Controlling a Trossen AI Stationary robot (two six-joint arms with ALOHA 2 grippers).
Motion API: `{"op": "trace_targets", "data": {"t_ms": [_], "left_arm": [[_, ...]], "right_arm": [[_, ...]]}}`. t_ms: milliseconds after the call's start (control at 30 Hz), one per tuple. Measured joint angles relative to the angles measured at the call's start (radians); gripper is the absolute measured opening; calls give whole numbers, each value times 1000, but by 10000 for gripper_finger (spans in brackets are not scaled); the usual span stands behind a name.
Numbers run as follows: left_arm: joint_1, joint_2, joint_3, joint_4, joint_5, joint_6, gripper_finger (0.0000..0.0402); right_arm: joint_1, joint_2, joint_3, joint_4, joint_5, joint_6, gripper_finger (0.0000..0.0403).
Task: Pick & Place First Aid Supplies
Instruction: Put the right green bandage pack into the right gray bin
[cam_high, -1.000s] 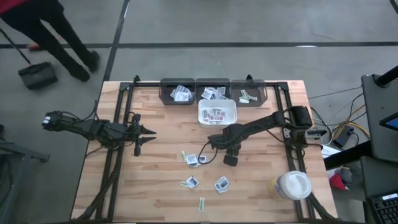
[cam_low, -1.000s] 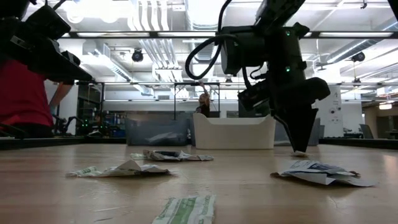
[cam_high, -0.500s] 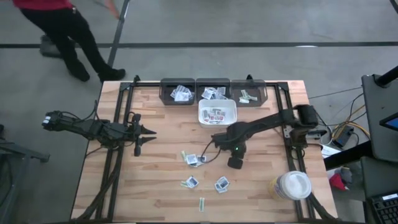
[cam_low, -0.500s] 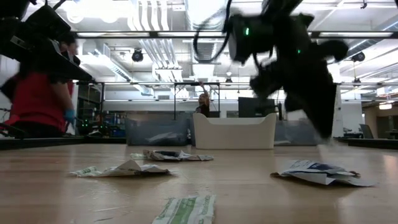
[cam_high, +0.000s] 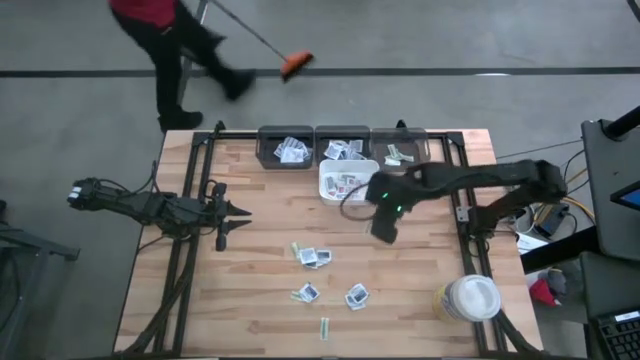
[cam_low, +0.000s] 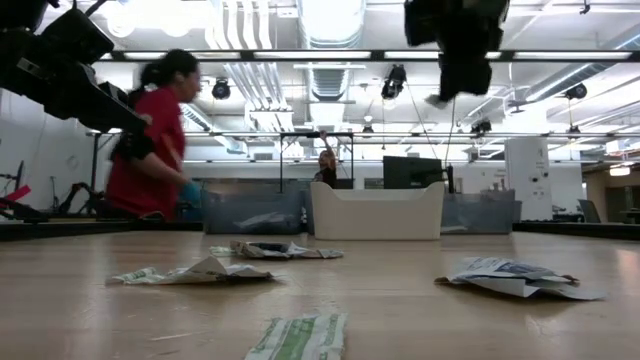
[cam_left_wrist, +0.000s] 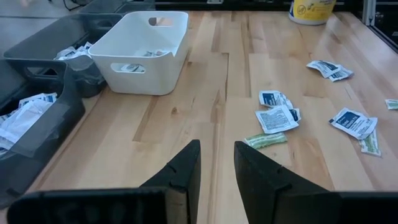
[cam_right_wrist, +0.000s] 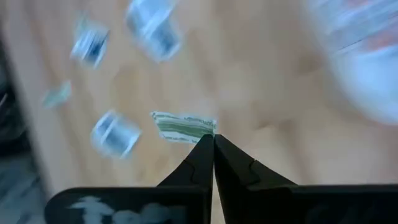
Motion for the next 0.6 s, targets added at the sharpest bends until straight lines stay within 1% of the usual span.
{"op": "trace_targets", "data": {"t_ms": [133, 300, 467, 600], "left_arm": [[0, 0, 0, 0, 0, 0, 94], [0, 0, 0, 0, 0, 3, 94], [0, 0, 0, 0, -1, 3, 94], [0, 0, 0, 0, -1, 3, 94]], "right_arm": [[-65, -107, -2, 2, 219, 2, 8], [-172, -213, -7, 1, 419, 5, 8], [-299, -235, -10, -2, 592, 19, 8], [-408, -203, -11, 3, 699, 73, 8]]}}
